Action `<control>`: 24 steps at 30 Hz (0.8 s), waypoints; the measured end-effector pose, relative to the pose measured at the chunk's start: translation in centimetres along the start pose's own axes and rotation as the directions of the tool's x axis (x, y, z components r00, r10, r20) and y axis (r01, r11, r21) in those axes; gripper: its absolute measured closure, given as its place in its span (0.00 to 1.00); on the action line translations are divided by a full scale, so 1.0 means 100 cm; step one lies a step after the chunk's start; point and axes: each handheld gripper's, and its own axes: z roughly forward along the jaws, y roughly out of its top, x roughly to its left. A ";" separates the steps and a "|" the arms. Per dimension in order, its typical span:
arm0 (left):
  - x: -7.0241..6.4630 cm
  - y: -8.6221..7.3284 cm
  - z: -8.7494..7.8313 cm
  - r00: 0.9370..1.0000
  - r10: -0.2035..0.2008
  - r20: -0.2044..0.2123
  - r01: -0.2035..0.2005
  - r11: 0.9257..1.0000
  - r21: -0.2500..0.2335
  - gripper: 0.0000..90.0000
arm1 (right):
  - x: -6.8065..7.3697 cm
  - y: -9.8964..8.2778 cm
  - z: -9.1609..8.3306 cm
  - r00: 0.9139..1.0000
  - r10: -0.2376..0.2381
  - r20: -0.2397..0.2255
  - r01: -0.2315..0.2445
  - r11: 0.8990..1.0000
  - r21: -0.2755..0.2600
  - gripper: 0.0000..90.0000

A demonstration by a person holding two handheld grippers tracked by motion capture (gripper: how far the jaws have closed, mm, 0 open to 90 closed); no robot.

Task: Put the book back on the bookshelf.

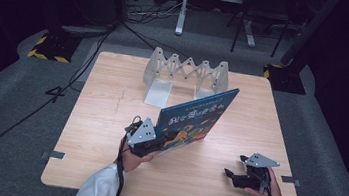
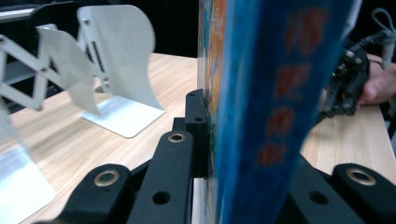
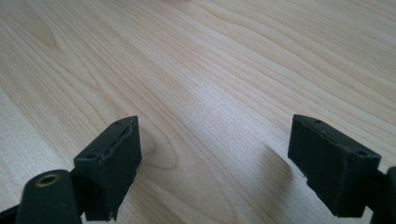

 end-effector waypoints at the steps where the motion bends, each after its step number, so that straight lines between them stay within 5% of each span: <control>1: 0.003 0.001 -0.002 1.000 -0.001 -0.011 0.001 1.000 0.000 0.92 | 0.000 0.000 0.000 1.000 -0.001 0.001 0.001 1.000 0.000 0.20; 8: 0.014 0.005 -0.009 0.998 0.025 -0.054 -0.024 1.000 0.019 0.92 | -0.001 0.001 0.001 1.000 0.008 -0.013 -0.008 1.000 0.005 0.20; 24: 0.030 0.020 -0.025 0.981 0.069 -0.182 -0.067 0.998 0.020 0.92 | -0.002 0.001 0.002 1.000 0.013 -0.020 -0.012 1.000 0.008 0.21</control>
